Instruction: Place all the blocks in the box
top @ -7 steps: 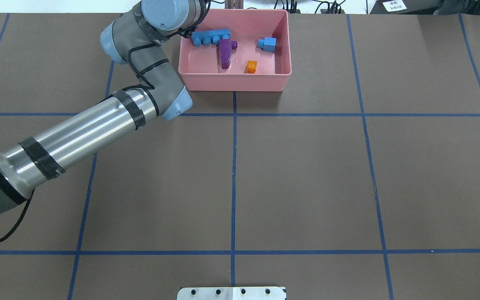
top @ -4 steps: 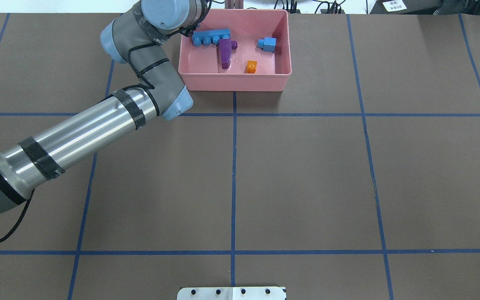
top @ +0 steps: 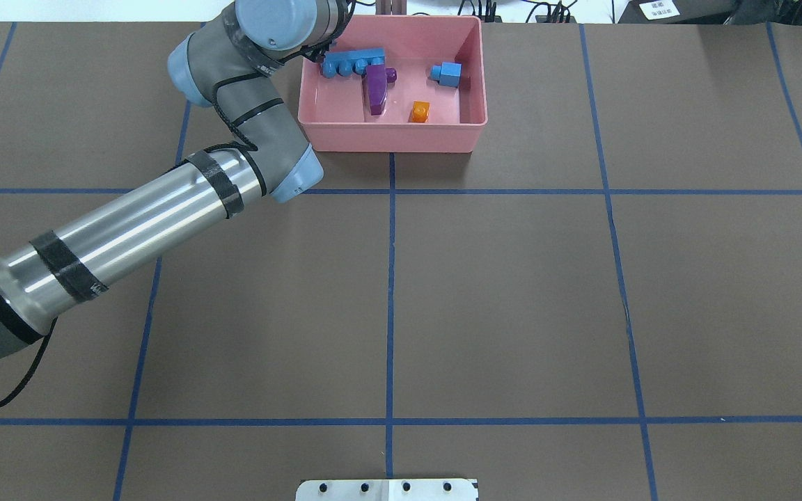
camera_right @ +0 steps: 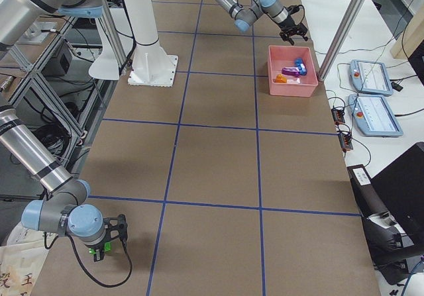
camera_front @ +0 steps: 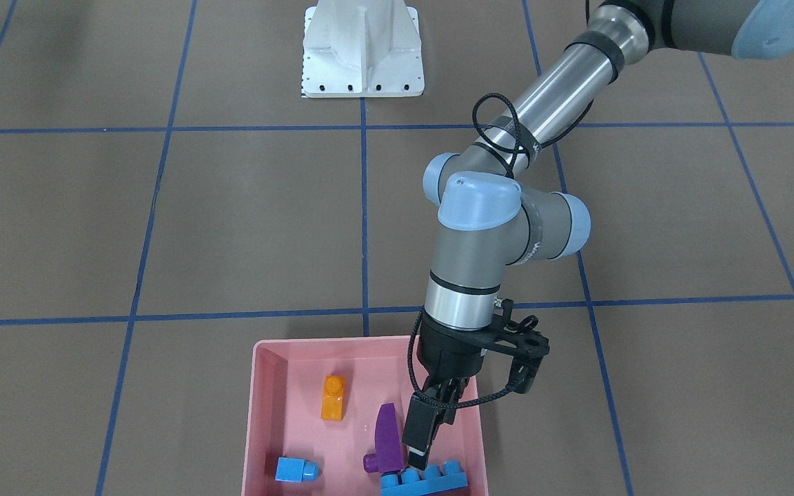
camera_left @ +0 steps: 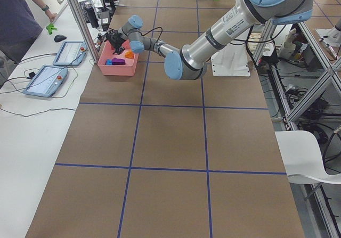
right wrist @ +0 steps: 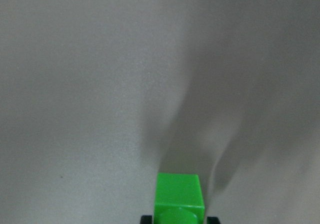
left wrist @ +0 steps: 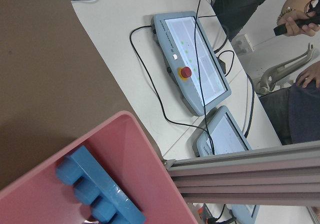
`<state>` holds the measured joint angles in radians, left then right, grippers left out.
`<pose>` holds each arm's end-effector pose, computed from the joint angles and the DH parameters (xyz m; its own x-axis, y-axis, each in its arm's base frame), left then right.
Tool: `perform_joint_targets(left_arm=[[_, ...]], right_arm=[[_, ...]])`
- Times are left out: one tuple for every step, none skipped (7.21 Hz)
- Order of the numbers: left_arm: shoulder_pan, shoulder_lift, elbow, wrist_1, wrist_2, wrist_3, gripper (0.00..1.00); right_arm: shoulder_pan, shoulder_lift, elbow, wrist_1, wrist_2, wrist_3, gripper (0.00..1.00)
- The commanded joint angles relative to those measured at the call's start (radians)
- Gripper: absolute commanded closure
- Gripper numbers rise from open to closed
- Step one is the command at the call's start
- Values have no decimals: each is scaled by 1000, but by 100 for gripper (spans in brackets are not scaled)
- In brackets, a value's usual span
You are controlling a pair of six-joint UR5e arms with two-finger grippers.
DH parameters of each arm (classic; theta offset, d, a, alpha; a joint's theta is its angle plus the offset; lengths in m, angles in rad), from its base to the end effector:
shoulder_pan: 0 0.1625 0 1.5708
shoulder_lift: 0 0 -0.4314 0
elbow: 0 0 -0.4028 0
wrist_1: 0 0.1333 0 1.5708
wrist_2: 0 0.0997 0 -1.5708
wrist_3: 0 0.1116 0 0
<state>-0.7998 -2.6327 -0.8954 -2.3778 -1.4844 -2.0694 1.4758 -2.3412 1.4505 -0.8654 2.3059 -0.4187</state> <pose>0.5176 -0.7379 0.1691 -0.1430 -0.5365 -0.8317 0.7994 0.4328 -0.4166 0.0548 -0.0410 0.8850 0.6474 -0.3497 0.6771 0.3902 0.9153 0.0997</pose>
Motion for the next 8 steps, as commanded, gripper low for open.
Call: perform_joint_targets(left_arm=[[2,2,-22,2,-1,-2,0],[2,2,-22,2,-2,-2,0],[4,8,-22,2,-2,-2,0],[4,10,-23,2,-4,-2,0],[4,25,-34,2,-5,0,0],[2,52,-69,3,-8,0,0],[-5,54,-117,81,-31,0,0],[-21,57,-210,229,-101,0,0]], right_arm=[[4,-13,54,-1,3,-2,100],[-3,-26,97,-9,15,-2,100],[-31,-61,149,-17,59,-2,100],[-26,-64,209,-82,67,-2,100],[-25,-55,297,-186,60,-2,100],[-17,-9,411,-351,44,0,100],[29,78,515,-553,11,-2,100],[61,189,587,-751,3,-3,100]])
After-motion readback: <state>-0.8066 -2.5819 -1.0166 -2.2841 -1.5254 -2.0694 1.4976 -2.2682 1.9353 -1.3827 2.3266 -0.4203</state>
